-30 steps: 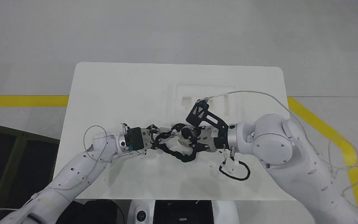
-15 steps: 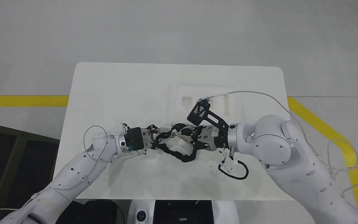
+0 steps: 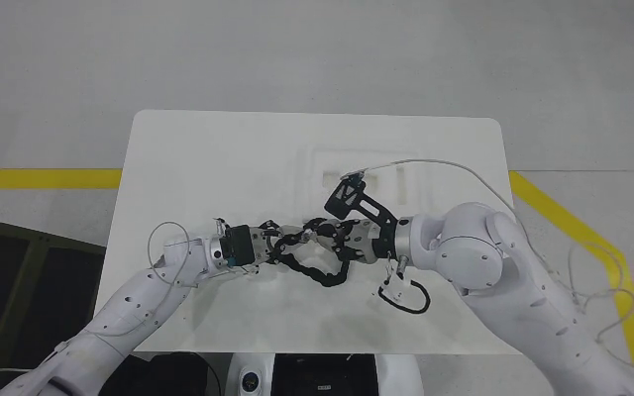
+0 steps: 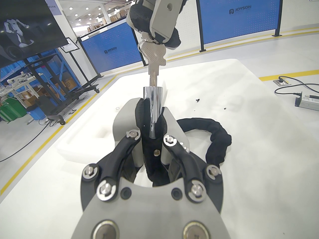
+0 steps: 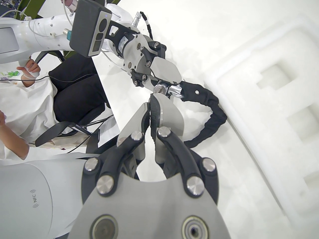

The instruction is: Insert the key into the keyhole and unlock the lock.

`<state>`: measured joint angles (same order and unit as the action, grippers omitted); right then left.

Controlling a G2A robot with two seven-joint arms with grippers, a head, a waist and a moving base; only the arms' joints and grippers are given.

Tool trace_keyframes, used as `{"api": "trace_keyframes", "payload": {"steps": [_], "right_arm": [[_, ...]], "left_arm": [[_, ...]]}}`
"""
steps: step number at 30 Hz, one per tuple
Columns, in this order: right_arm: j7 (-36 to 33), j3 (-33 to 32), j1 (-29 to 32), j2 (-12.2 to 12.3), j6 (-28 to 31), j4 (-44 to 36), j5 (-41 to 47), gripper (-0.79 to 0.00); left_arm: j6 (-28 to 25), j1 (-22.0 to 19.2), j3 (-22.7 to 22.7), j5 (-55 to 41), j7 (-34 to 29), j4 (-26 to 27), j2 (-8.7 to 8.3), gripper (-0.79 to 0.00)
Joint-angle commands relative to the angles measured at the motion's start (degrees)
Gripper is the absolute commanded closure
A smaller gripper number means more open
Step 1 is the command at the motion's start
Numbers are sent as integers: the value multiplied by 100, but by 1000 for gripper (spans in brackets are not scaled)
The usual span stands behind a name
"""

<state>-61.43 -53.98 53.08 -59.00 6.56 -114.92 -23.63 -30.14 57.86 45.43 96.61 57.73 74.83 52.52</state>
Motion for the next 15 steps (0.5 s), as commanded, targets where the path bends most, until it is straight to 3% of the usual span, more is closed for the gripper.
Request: {"api": "trace_keyframes", "payload": {"steps": [1,4,5,7,15], "right_arm": [[15,32,-24,-10,-5,44,-21,0],[20,68,-60,-25,10,92,-1,0],[23,74,-71,-28,27,102,-1,-123],[45,53,-88,-30,85,103,11,-785],[197,-237,0,24,789,37,104,-785]], "left_arm": [[0,0,0,-1,1,1,1,0],[0,0,0,-1,1,1,1,0],[0,0,0,-1,1,1,1,0],[0,0,0,-1,1,1,1,0],[0,0,0,-1,1,1,1,0]]}}
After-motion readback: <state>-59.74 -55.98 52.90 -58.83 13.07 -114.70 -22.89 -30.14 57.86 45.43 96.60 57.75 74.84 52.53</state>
